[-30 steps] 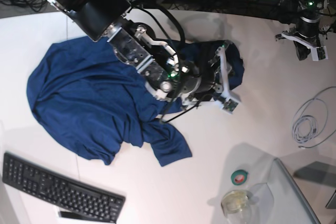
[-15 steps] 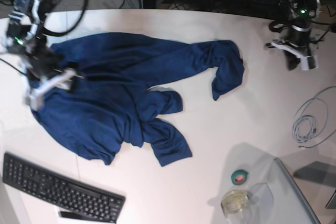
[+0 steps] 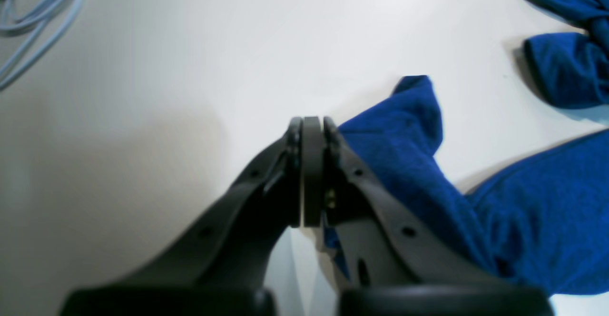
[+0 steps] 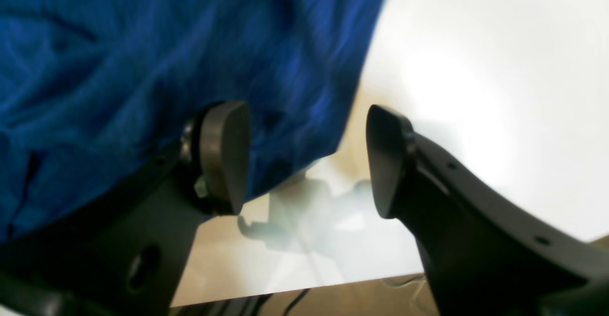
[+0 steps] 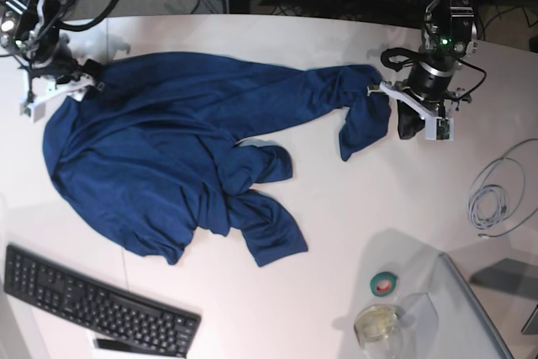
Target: Layout the t-shirt on the table in an organized manner, then fold the t-shirt properly
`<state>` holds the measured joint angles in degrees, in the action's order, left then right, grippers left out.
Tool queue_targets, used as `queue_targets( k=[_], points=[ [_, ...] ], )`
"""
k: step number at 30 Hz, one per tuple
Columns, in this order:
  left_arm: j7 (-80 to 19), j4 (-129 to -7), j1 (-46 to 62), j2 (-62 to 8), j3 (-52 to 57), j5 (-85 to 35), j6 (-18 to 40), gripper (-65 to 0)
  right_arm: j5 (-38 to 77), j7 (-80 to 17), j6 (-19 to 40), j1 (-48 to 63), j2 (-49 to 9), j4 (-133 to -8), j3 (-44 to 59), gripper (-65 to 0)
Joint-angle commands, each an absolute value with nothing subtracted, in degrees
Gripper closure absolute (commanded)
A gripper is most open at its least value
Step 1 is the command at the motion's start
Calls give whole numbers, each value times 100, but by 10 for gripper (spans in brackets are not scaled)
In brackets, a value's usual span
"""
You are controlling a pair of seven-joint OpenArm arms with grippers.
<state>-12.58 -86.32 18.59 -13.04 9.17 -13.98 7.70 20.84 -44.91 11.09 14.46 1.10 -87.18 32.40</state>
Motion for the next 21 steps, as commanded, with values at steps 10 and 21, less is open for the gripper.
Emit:
queue_targets(
  k=[10, 21],
  points=[
    [-1112, -8708, 1851, -1367, 910, -1429, 743, 0, 2123, -4400, 1147, 1367, -127, -8725, 3266, 0],
    [-1112, -8760, 1763, -1349, 778, -1446, 743, 0, 2123, -4435, 1147, 1288, -426, -8690, 4505, 0]
  ],
)
